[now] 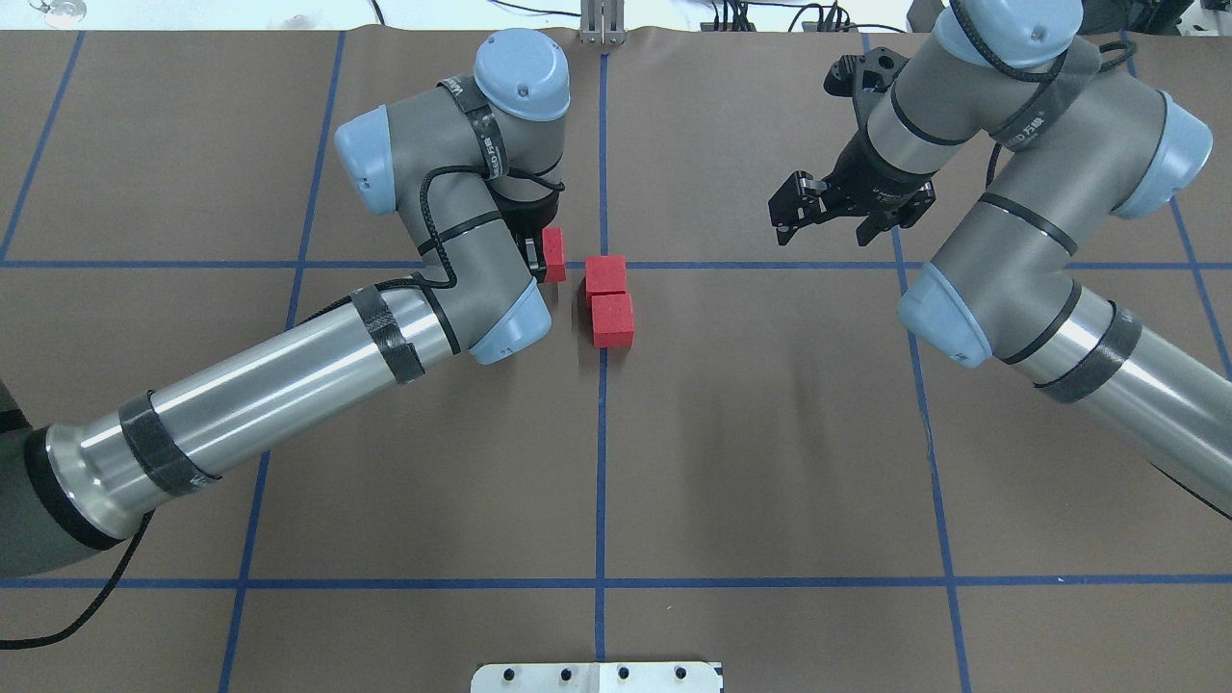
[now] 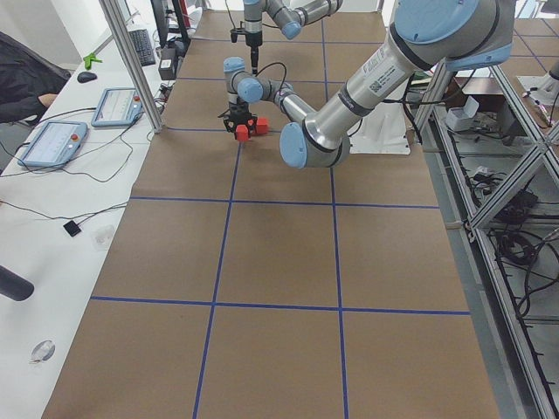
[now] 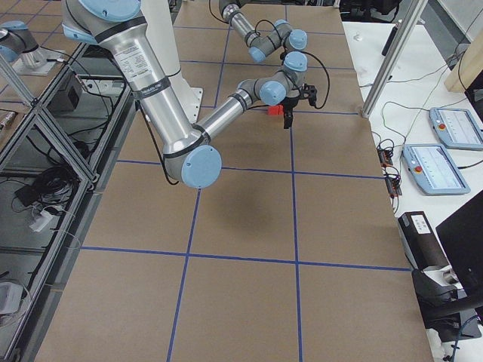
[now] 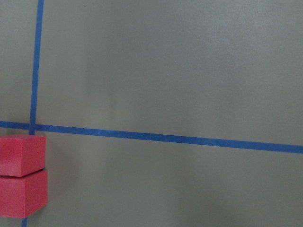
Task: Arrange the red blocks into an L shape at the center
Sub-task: 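Lower the cube beside the farther center cube and open the left gripper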
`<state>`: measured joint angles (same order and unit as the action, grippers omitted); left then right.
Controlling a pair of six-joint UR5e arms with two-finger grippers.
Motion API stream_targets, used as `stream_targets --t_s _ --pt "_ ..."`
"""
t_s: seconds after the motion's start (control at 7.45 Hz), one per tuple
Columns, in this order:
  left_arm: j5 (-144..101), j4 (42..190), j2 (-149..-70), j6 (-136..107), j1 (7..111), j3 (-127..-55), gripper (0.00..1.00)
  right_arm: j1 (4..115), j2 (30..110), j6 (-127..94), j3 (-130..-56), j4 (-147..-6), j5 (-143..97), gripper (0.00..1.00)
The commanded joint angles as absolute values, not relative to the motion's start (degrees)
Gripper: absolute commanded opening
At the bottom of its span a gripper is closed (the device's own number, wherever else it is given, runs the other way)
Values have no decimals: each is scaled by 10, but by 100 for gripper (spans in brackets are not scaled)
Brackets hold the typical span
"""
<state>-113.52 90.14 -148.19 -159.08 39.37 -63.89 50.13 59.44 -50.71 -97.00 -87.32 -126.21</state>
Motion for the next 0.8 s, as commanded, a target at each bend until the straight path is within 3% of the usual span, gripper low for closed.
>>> stream_targets --t_s 0.0,0.67 --pt "-1136 901 -1495 -1589 386 -622 0 496 593 -506 -970 -876 -1255 99" --pt "-1135 898 -1499 -1585 376 -615 0 487 592 -510 -971 -875 -1237 99"
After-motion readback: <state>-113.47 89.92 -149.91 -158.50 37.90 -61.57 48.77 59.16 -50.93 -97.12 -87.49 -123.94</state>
